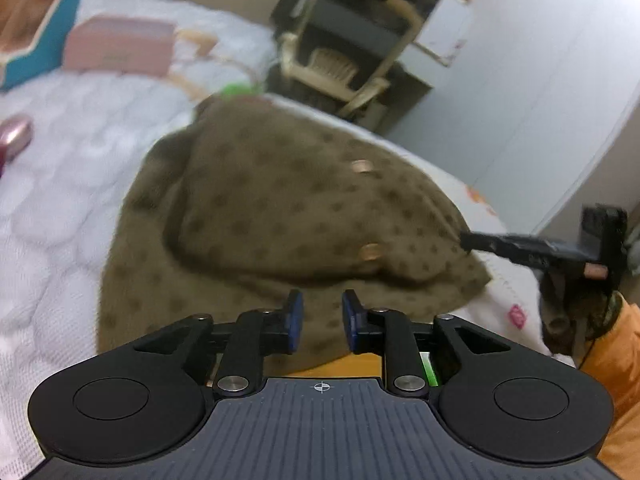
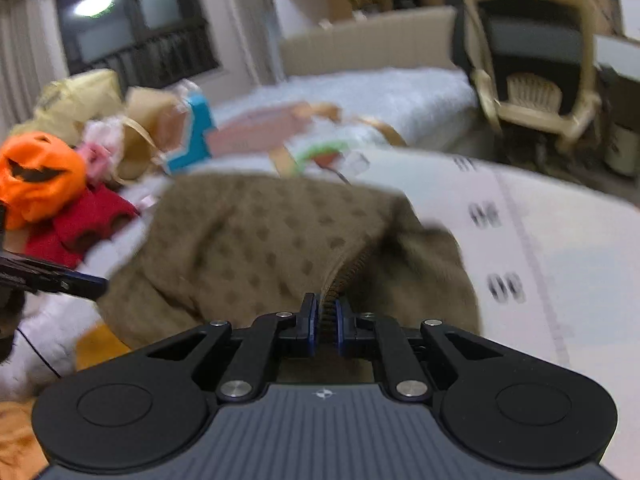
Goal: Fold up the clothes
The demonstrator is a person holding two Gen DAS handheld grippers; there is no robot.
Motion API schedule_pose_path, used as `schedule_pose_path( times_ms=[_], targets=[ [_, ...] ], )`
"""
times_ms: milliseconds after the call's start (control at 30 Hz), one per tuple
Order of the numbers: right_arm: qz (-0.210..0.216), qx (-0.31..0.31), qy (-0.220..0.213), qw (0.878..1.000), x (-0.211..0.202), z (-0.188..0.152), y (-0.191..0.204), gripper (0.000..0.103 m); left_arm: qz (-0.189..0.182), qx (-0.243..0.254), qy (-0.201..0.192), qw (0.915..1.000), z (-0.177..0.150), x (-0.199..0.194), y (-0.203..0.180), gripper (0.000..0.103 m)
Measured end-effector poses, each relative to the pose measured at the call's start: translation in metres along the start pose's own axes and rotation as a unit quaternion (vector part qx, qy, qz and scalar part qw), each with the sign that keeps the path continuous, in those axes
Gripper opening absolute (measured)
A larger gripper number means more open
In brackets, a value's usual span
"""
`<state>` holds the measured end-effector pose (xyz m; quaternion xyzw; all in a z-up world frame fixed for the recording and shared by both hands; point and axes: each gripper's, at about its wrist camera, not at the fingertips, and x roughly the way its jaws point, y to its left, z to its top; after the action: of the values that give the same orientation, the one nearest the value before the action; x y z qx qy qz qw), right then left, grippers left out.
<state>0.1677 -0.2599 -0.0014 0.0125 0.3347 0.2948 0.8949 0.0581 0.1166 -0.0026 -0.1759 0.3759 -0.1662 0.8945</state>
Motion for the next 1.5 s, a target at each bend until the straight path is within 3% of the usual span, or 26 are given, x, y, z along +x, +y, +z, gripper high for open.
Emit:
schedule_pose_path(
  times_ms=[33,67,100,167,233,333,400,433,467,500,633,767,867,933,967,1000,1033,1067,1133,1233,1333,1433,1500],
  targets=[
    [-0.004,0.01,-0.001,1.0,0.0,-0.003,-0.004,0.01,0.004,-0.012,-0.009,0.9999,0.003,0.001,0.01,0.053],
    [-0.005,0.018,-0.005,1.0,-0.001,-0.004,-0.007,0.016,0.014,-0.019,-0.022,0.9995,0.008,0.003,0.018,0.061],
    [-0.003,0.024,-0.012,1.0,-0.002,-0.004,-0.009,0.034,0.024,-0.027,-0.034,0.9988,0.013,0.005,0.026,0.069],
    [0.002,0.033,-0.028,0.999,-0.003,-0.003,-0.01,0.061,0.041,-0.029,-0.049,0.9976,0.023,0.014,0.036,0.071],
    [0.01,0.031,-0.034,0.999,0.005,0.0,-0.007,0.062,0.054,-0.022,-0.057,0.9967,0.033,0.027,0.041,0.08],
    [0.014,0.05,-0.027,0.998,0.03,0.004,-0.009,0.066,0.064,-0.001,-0.062,0.9961,0.042,0.056,0.04,0.084],
    [0.023,0.073,-0.023,0.997,0.048,0.005,-0.011,0.065,0.071,0.008,-0.057,0.9958,0.048,0.074,0.039,0.078],
    [0.027,0.074,-0.021,0.997,0.053,0.007,-0.008,0.057,0.069,0.011,-0.047,0.9964,0.051,0.077,0.036,0.059],
    [0.027,0.065,-0.019,0.997,0.055,0.012,-0.002,0.032,0.067,0.013,-0.038,0.9969,0.055,0.079,0.033,0.044],
    [0.027,0.055,-0.018,0.998,0.057,0.017,0.004,0.021,0.065,0.018,-0.031,0.9973,0.059,0.079,0.029,0.021],
    [0.034,0.001,-0.072,0.997,0.008,0.047,0.025,0.014,0.037,0.082,-0.059,0.9942,0.075,0.022,-0.009,0.02],
    [0.043,-0.019,-0.093,0.995,-0.031,0.047,0.03,0.014,0.02,0.104,-0.075,0.9915,0.064,-0.02,-0.027,0.021],
    [0.027,-0.013,-0.051,0.998,-0.019,0.02,0.024,0.014,0.029,0.08,-0.032,0.9959,0.036,-0.006,-0.016,0.028],
    [-0.005,-0.011,-0.01,1.0,-0.002,-0.003,0.019,0.017,0.04,0.054,0.02,0.9975,0.014,0.015,0.001,0.037],
    [-0.018,-0.01,0.006,1.0,0.004,-0.012,0.015,0.025,0.05,0.043,0.045,0.9968,0.004,0.025,0.009,0.039],
    [-0.027,-0.007,0.017,0.999,0.007,-0.019,0.011,0.04,0.051,0.036,0.054,0.9966,0.0,0.028,0.015,0.044],
    [-0.031,-0.003,0.019,0.999,0.007,-0.022,0.007,0.046,0.039,0.032,0.043,0.9978,0.001,0.024,0.019,0.057],
    [-0.031,0.003,0.015,0.999,0.003,-0.02,0.003,0.055,0.028,0.026,0.032,0.9987,0.008,0.019,0.021,0.064],
    [-0.031,0.009,-0.004,0.999,-0.006,-0.008,-0.002,0.057,0.007,0.013,0.009,0.9998,0.021,0.009,0.026,0.086],
    [-0.009,0.005,-0.046,0.999,-0.014,0.02,0.001,0.057,-0.036,-0.008,-0.026,0.999,0.049,0.01,0.03,0.088],
    [0.022,-0.016,-0.066,0.997,0.009,0.041,0.018,0.063,-0.051,-0.021,-0.021,0.9983,0.069,0.037,0.029,0.093],
    [0.035,-0.027,-0.029,0.999,0.06,0.044,0.037,0.069,-0.015,-0.054,0.022,0.9982,0.076,0.081,0.039,0.093],
    [0.023,-0.03,0.019,0.999,0.093,0.032,0.042,0.075,-0.021,-0.081,0.035,0.9959,0.077,0.093,0.049,0.093]
  ],
)
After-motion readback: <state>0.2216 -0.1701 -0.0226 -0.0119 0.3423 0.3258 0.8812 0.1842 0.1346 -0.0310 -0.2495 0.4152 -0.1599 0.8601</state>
